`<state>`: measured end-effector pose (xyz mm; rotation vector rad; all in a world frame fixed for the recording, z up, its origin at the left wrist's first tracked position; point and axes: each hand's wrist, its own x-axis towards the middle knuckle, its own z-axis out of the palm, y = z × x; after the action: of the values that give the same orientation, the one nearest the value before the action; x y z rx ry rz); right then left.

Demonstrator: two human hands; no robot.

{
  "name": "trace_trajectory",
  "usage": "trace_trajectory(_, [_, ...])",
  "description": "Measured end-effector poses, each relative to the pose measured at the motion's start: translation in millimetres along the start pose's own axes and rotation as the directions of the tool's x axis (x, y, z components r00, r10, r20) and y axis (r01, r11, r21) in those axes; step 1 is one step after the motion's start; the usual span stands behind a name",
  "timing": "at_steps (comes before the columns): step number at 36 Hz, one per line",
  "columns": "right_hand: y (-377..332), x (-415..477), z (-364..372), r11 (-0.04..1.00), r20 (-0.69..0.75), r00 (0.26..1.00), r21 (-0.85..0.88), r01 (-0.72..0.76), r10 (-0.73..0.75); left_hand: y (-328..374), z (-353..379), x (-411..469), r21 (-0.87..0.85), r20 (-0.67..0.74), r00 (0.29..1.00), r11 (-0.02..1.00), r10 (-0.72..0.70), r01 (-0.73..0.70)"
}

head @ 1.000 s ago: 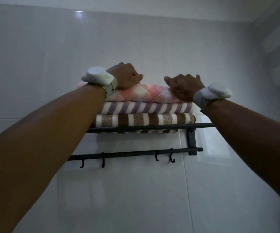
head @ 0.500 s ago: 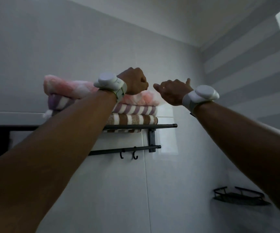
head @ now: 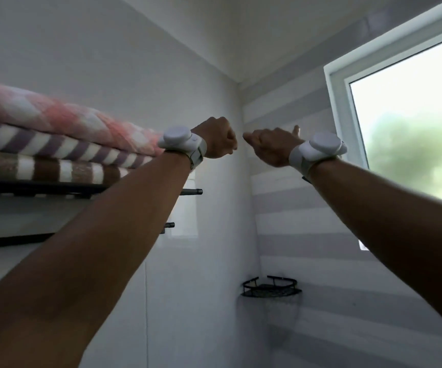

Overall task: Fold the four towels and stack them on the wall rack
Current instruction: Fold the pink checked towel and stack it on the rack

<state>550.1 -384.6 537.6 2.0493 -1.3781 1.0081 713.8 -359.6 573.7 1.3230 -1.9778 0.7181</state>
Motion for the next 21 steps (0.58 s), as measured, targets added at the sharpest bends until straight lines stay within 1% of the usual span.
trace_trajectory(3, [31.2, -10.6, -5.8, 0.996, 0.030, 0.997, -0.060, -0.069, 0.070, 17.7, 25.3, 15.0, -0.060, 0.010, 0.999, 0.997, 0.047, -0.046])
trace_trajectory(6, [71.4, -14.7, -6.8, 0.980, 0.079, 0.993, -0.186, -0.066, 0.082, 40.3, 53.9, 32.4, -0.104, 0.000, 0.996, 0.991, 0.086, -0.085])
trace_trajectory(8, [103.6, -14.8, -2.9, 0.961, 0.106, 0.984, -0.252, -0.111, 0.141, 57.8, 71.3, 44.1, -0.115, -0.019, 0.994, 0.987, 0.111, -0.113])
trace_trajectory(11, [139.0, -28.5, -4.4, 0.935, 0.051, 0.955, -0.226, -0.273, 0.291, 84.5, 96.8, 59.2, -0.143, -0.009, 0.989, 0.979, 0.147, -0.147])
trace_trajectory(12, [142.7, -29.1, -4.0, 0.933, 0.042, 0.953, -0.220, -0.284, 0.300, 87.5, 99.9, 58.8, -0.137, 0.000, 0.989, 0.980, 0.148, -0.146])
trace_trajectory(17, [189.9, -60.7, -10.4, 0.886, 0.065, 0.933, -0.341, -0.314, 0.355, 133.6, 141.3, 75.0, -0.210, 0.025, 0.975, 0.955, 0.220, -0.210])
trace_trajectory(21, [233.6, -81.9, -20.3, 0.830, 0.053, 0.907, -0.427, -0.359, 0.419, 176.8, 173.2, 90.3, -0.304, 0.036, 0.957, 0.915, 0.289, -0.265])
